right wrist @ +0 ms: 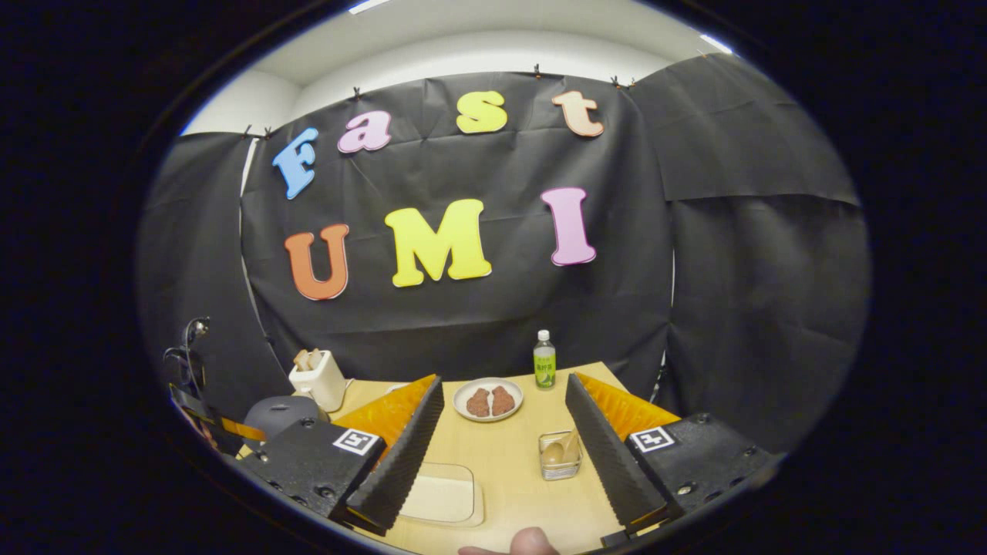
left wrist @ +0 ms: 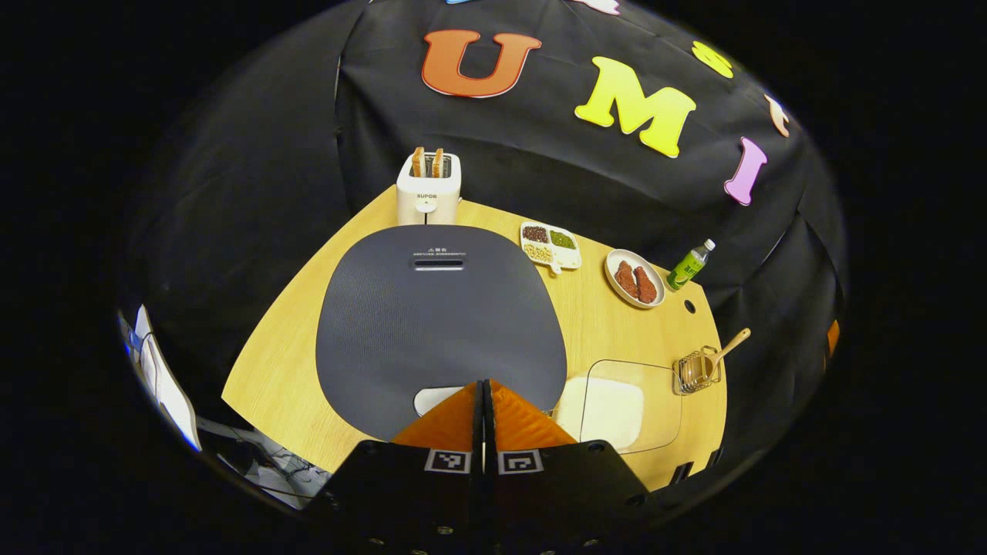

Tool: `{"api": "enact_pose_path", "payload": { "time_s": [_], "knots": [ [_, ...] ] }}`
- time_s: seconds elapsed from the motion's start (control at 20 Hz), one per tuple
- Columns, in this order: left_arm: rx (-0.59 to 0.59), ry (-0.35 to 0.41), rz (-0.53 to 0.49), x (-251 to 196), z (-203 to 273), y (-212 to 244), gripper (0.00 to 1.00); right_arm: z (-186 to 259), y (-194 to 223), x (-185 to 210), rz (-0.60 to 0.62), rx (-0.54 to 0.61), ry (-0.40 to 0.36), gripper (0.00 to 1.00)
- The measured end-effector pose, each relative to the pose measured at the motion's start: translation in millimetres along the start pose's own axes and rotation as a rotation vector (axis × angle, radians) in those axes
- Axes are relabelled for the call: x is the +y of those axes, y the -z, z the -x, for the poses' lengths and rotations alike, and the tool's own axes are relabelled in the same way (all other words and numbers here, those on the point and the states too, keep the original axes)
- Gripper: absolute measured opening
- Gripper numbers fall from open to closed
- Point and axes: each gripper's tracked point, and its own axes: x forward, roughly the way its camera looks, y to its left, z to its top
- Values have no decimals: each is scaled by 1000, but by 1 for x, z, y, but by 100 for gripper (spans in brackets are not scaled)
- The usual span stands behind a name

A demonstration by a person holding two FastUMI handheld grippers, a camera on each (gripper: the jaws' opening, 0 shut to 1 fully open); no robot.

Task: Close the left gripper, press the button to open the rice cooker; take a wooden spoon from the chopstick holder with the right hand, scoop a spoonful of rice and pour it into the rice cooker, then put the wooden spoon back into the chopstick holder.

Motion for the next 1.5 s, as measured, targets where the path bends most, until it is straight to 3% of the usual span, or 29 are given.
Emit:
{"api": "enact_pose_path", "payload": {
  "time_s": [0.25, 0.3, 0.35, 0.7, 0.75, 0.8, 0.9, 0.95, 1.4, 1.45, 1.5],
  "knots": [
    [23, -21, 17, 12, -13, 8, 0, 3, 10, 4, 12, 20, -8, 100],
    [20, -18, 22, 12, -12, 10, 0, 3, 10, 4, 15, 19, -5, 94],
    [1, -17, 23, 12, -15, 6, 0, 4, 10, 3, 18, 17, -4, 100],
    [-6, -11, 109, 16, -17, 17, 0, 10, 14, 7, 5, 11, -10, 100],
    [-16, -7, 120, 15, -15, 18, 0, 12, 11, 7, 8, 4, -11, 94],
    [-28, -5, 132, 15, -14, 15, 0, 14, 7, 6, 12, -4, -13, 94],
    [-62, -14, 132, 14, -4, 10, 0, 17, -1, 4, 14, -26, -9, 94],
    [-93, -18, 120, 13, 0, 3, 0, 18, -4, 3, 13, -33, -9, 100],
    [-460, -36, -22, -7, 74, -101, 0, 34, -21, -20, 15, -85, 22, 100],
    [-485, -32, -30, -9, 79, -109, 0, 35, -22, -22, 16, -85, 21, 94],
    [-504, -23, -30, -13, 82, -116, 0, 36, -22, -24, 19, -82, 22, 100]
  ]
}}
